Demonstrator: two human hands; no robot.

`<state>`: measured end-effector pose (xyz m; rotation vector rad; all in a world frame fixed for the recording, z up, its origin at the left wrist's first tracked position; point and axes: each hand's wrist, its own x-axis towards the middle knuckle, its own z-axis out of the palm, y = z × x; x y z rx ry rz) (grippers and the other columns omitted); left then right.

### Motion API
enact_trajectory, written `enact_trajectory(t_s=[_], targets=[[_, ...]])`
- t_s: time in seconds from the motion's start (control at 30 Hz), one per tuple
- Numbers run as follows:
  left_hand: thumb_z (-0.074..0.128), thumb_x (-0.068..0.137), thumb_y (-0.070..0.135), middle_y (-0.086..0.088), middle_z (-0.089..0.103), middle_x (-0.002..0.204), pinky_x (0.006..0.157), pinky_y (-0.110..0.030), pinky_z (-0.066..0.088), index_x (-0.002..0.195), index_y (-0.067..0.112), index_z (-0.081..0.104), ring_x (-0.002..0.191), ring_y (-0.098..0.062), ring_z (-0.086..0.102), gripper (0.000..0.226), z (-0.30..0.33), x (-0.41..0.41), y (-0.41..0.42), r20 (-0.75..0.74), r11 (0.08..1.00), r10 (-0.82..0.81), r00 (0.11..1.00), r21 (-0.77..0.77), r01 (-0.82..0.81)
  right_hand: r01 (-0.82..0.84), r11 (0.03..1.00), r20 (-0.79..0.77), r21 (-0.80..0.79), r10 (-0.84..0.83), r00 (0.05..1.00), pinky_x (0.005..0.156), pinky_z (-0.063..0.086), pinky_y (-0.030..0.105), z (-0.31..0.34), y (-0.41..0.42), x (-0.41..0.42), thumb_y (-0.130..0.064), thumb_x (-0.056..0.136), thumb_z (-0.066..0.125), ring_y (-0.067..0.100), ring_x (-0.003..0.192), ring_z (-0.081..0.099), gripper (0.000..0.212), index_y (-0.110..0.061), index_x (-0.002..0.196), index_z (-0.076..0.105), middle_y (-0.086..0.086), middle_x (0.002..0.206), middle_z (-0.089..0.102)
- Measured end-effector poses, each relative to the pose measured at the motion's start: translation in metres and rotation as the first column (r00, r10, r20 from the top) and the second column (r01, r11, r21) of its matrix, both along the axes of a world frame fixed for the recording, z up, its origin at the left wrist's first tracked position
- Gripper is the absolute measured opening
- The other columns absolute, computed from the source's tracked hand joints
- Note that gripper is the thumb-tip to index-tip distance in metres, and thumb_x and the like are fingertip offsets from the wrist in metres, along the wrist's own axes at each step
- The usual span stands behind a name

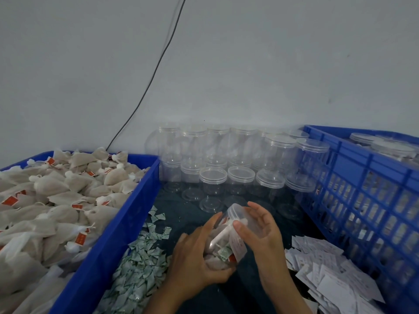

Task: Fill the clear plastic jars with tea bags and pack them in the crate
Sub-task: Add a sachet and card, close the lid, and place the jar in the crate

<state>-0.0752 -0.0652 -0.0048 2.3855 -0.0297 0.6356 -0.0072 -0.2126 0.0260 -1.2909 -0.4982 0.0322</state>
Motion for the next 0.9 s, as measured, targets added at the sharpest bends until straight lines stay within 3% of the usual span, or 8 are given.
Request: enact_trajectory(t_s=[0.07, 0.13, 0.23, 0.37, 0.43, 0.5, 0.63, 0.9], targets=[[0.076, 0.053, 0.065, 0.046, 0.046, 0.122, 0.097, -0.027, 0.04, 0.139, 0.062, 0.017, 0.108, 0.018, 0.05, 0.104, 0.002, -0.001, 0.003, -0.004, 0.999, -0.005, 1.0, -0.035, 0.005, -0.028, 1.0, -0.011, 0.005, 0.028, 1.0, 0.075, 0.055, 0.022, 0.003, -0.002, 0.001, -0.042, 0.057, 0.086, 0.005, 0.107, 0.063, 0.071, -0.038, 0.12, 0.055, -0.013, 0.114, 0.065], [0.082, 0.053, 0.057, 0.039, 0.056, 0.116, 0.087, -0.019, 0.05, 0.136, 0.064, 0.023, 0.102, 0.01, 0.06, 0.103, 0.005, -0.003, 0.006, -0.022, 0.977, -0.063, 0.998, -0.207, 0.057, -0.124, 0.99, -0.064, 0.072, 0.128, 0.99, 0.076, 0.056, 0.026, 0.006, -0.004, 0.001, -0.04, 0.05, 0.091, 0.015, 0.107, 0.065, 0.089, -0.034, 0.128, 0.049, -0.001, 0.119, 0.066], [0.085, 0.061, 0.035, 0.023, 0.062, 0.123, 0.089, -0.025, 0.053, 0.142, 0.039, 0.033, 0.111, -0.006, 0.063, 0.097, 0.009, -0.004, 0.005, -0.043, 0.823, -0.269, 0.962, -0.53, 0.206, -0.314, 0.928, -0.148, 0.202, 0.346, 0.926, 0.074, 0.057, 0.032, 0.009, -0.004, -0.002, -0.043, 0.039, 0.096, 0.028, 0.105, 0.067, 0.111, -0.024, 0.136, 0.045, 0.011, 0.121, 0.066], [0.078, 0.065, 0.029, 0.01, 0.063, 0.128, 0.088, -0.027, 0.053, 0.136, 0.028, 0.04, 0.116, -0.017, 0.062, 0.08, 0.016, -0.009, 0.008, -0.089, 0.664, -0.463, 0.882, -0.694, 0.278, -0.406, 0.875, -0.158, 0.266, 0.455, 0.877, 0.087, 0.056, 0.045, 0.011, -0.008, -0.003, -0.049, 0.041, 0.094, 0.036, 0.115, 0.06, 0.114, -0.024, 0.14, 0.042, 0.014, 0.13, 0.06], [0.077, 0.063, 0.035, 0.003, 0.058, 0.135, 0.097, -0.034, 0.05, 0.137, 0.03, 0.04, 0.12, -0.018, 0.059, 0.082, 0.017, -0.01, 0.009, -0.116, 0.642, -0.488, 0.865, -0.719, 0.266, -0.421, 0.872, -0.139, 0.249, 0.462, 0.876, 0.095, 0.051, 0.05, 0.015, -0.012, -0.002, -0.053, 0.042, 0.092, 0.038, 0.118, 0.058, 0.113, -0.025, 0.139, 0.042, 0.013, 0.132, 0.059], [0.075, 0.063, 0.039, -0.001, 0.053, 0.14, 0.106, -0.039, 0.045, 0.139, 0.03, 0.039, 0.125, -0.019, 0.055, 0.084, 0.018, -0.01, 0.009, -0.128, 0.651, -0.497, 0.858, -0.709, 0.271, -0.406, 0.892, -0.148, 0.2, 0.437, 0.887, 0.089, 0.055, 0.046, 0.017, -0.014, -0.001, -0.053, 0.043, 0.091, 0.036, 0.112, 0.062, 0.109, -0.024, 0.137, 0.045, 0.013, 0.13, 0.061], [0.073, 0.066, 0.037, -0.003, 0.055, 0.137, 0.101, -0.033, 0.048, 0.138, 0.026, 0.041, 0.122, -0.018, 0.057, 0.08, 0.016, -0.01, 0.004, -0.101, 0.625, -0.516, 0.851, -0.724, 0.293, -0.354, 0.918, -0.168, 0.178, 0.382, 0.909, 0.07, 0.058, 0.033, 0.014, -0.009, 0.001, -0.05, 0.043, 0.092, 0.028, 0.091, 0.07, 0.104, -0.014, 0.131, 0.05, 0.015, 0.119, 0.067], [0.073, 0.075, 0.023, 0.004, 0.059, 0.131, 0.092, -0.028, 0.05, 0.135, 0.029, 0.042, 0.121, -0.019, 0.058, 0.068, 0.011, -0.003, -0.006, -0.029, 0.645, -0.473, 0.881, -0.692, 0.324, -0.251, 0.963, -0.112, 0.096, 0.261, 0.959, 0.074, 0.058, 0.034, 0.011, -0.01, 0.008, -0.061, 0.048, 0.086, 0.03, 0.096, 0.069, 0.097, -0.014, 0.126, 0.053, 0.011, 0.117, 0.068]])
